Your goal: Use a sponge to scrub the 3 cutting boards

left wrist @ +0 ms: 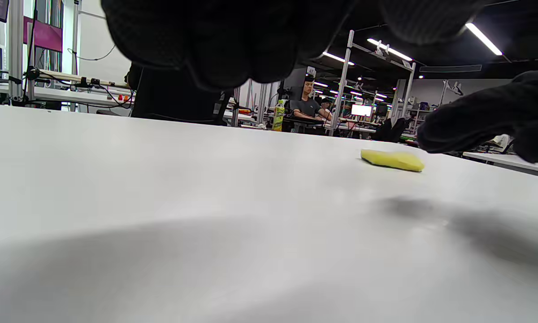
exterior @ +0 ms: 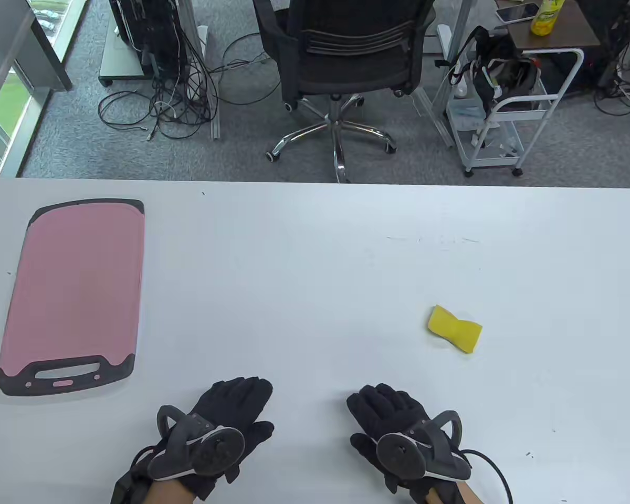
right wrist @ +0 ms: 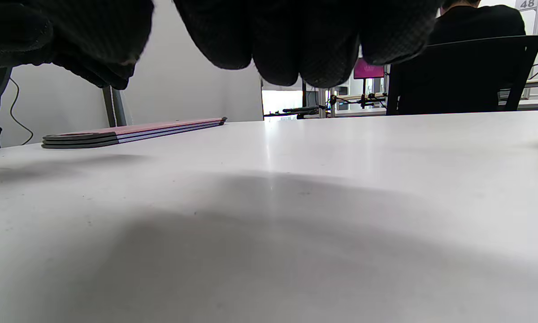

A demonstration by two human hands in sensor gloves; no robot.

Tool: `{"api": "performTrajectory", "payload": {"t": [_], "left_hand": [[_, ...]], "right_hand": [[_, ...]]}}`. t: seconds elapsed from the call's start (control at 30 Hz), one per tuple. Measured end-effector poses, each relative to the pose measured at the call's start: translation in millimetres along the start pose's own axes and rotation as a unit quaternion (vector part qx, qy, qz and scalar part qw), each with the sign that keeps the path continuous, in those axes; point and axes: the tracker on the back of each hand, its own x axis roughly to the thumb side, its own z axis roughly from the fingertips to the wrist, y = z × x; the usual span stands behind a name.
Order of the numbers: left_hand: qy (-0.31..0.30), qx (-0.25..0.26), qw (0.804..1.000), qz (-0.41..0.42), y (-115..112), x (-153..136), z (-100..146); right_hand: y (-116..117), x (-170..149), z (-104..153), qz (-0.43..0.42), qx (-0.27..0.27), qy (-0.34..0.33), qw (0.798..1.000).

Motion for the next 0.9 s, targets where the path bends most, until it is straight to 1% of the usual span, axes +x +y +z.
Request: {"api": "performTrajectory", "payload": {"t": [0.3, 0.43, 0.5, 0.53, 0.6, 0.7, 0.8, 0.83, 0.9], "left_hand": [[0.004, -0.006, 1.0, 0.005, -1, -1, -1], [0.007, -0.016, 1.0, 0.014, -4, -3, -5], [0.007, -0.021, 1.0, 0.017, -6, -4, -6], [0.007, -0.023, 1.0, 0.015, -6, -4, -7], [0.008, -0.022, 1.0, 0.012, -5, -4, -6], [0.009, -0.015, 1.0, 0.016, -2, -4, -5], [0.01, -0.017, 1.0, 0.024, -1, -4, -7], [0.009, -0.018, 0.999, 0.025, -2, -4, -7], [0.007, -0.024, 0.999, 0.022, -3, -5, -7]], "right_hand": [[-3, -10, 1, -0.012, -0.006, 0.021, 1.0], [-8, -27, 2, -0.019, -0.028, 0.05, 0.998], [-7, -43, 2, -0.025, -0.047, 0.077, 0.996], [-7, -50, 2, -0.031, -0.043, 0.092, 0.994], [-10, -68, 2, -0.036, -0.052, 0.126, 0.99], [-18, -101, -2, -0.052, -0.084, 0.187, 0.977], [-23, -128, -9, -0.094, -0.09, 0.242, 0.962], [-23, -132, -11, -0.091, -0.088, 0.246, 0.961], [-27, -147, -21, -0.038, -0.07, 0.27, 0.96]]}}
